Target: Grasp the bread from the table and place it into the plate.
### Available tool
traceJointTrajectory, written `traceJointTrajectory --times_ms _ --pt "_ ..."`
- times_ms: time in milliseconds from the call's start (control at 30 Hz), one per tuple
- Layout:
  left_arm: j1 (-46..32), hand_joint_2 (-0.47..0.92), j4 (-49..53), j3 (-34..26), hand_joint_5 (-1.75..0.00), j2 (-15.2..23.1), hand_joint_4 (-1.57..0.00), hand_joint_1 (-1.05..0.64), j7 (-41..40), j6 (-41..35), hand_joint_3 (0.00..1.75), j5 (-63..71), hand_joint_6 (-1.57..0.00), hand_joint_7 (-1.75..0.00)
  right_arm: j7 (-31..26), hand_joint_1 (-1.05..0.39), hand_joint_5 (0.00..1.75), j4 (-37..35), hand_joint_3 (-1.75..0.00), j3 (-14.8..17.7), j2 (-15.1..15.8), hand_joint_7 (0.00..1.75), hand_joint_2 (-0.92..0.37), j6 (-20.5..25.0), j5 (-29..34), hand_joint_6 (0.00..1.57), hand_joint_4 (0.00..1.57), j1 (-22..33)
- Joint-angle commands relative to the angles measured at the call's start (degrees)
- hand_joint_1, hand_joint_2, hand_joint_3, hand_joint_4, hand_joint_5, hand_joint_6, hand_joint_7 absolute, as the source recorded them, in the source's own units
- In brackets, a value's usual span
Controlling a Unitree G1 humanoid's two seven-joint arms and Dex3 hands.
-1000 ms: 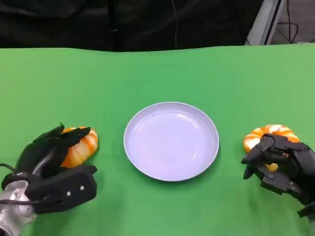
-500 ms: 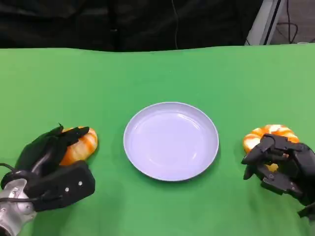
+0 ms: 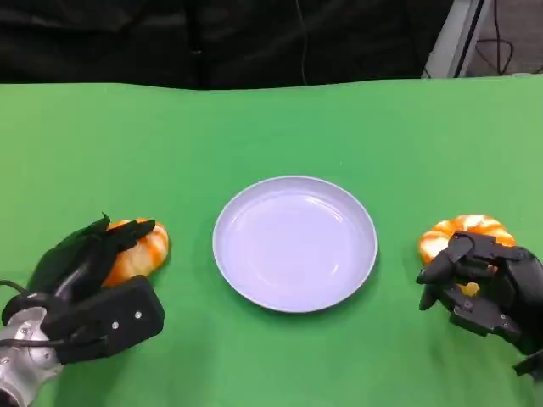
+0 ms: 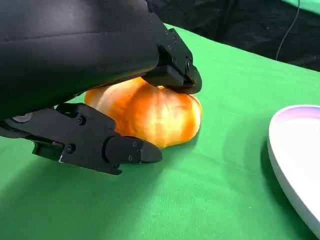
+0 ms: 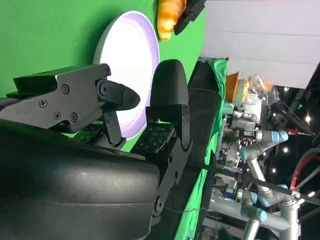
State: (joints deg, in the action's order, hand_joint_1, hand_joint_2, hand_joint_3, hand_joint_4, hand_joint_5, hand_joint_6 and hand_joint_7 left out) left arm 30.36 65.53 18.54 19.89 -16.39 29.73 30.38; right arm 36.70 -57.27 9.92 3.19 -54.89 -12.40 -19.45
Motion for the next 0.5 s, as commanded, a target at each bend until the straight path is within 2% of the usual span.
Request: traceJointTrajectory --times_ms 33,200,300,500 --pt "-0.38 0.92 0.71 0.48 -0.01 0.66 -0.25 -0.04 1.20 -1.10 0.37 0.17 -0.46 -0.01 -0.28 0.07 1.43 0.30 -0.58 0.29 0.42 0.98 -0.88 -0.09 -0.71 0.89 0.82 0.52" --pt "-0.42 0.92 0.81 0.33 -0.03 0.53 -0.31 -0.03 0.80 -0.84 0.40 0.02 -0.50 -0.02 -0.52 0.06 1.43 0.32 -0.57 0.15 0.60 0.98 -0.87 -0.56 -0.29 0.89 0.82 0.61" --pt "-0.60 0.92 0.97 -0.36 -0.07 0.11 -0.42 -0.03 -0.05 -0.21 0.41 -0.68 -0.55 -0.04 -0.16 0.08 1.43 0.21 -0.57 0.33 0.56 0.99 -0.87 -0.61 -0.70 0.89 0.82 0.56" --pt "-0.45 0.92 1.86 -0.30 -0.09 -0.38 -0.85 -0.03 -3.12 0.82 0.38 -0.44 -0.82 -0.05 0.33 0.08 1.43 -0.01 -0.58 0.54 0.72 0.99 -0.87 -0.27 -1.03 0.89 0.82 0.51"
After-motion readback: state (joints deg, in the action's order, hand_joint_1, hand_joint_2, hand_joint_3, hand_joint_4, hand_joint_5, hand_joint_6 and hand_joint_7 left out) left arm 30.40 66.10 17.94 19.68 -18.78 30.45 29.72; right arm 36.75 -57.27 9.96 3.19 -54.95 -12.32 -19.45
